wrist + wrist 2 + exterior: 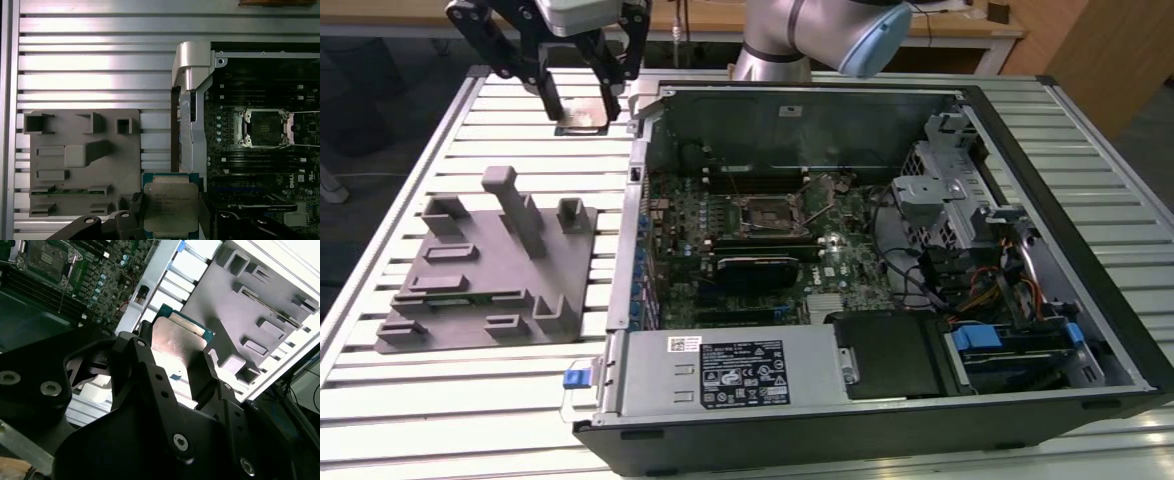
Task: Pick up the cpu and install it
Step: 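Pick up the cpu and move it towards the insertion slot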
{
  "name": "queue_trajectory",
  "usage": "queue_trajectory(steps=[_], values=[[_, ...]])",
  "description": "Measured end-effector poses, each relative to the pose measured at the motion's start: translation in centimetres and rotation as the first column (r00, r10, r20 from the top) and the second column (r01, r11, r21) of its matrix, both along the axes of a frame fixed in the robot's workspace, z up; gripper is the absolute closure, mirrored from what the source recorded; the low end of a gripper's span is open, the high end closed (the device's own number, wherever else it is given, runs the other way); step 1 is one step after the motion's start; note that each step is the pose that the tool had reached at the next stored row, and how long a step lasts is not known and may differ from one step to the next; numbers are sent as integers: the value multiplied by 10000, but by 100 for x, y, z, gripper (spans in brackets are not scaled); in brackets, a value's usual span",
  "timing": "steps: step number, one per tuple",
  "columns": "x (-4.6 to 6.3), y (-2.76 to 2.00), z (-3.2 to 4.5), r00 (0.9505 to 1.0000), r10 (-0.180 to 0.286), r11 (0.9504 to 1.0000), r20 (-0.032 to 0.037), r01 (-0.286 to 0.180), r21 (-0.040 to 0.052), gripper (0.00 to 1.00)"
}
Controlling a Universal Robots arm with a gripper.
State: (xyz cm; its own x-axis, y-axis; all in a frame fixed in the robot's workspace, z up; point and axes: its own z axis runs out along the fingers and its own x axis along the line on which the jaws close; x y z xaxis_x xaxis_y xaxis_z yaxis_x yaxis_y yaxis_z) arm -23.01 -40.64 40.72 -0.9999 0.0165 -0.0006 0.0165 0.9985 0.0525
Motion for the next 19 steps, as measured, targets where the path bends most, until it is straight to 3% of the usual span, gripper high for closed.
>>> queue_trajectory(steps=[19], values=[[293, 2, -3, 10000, 1, 10000, -1, -1, -1, 47]])
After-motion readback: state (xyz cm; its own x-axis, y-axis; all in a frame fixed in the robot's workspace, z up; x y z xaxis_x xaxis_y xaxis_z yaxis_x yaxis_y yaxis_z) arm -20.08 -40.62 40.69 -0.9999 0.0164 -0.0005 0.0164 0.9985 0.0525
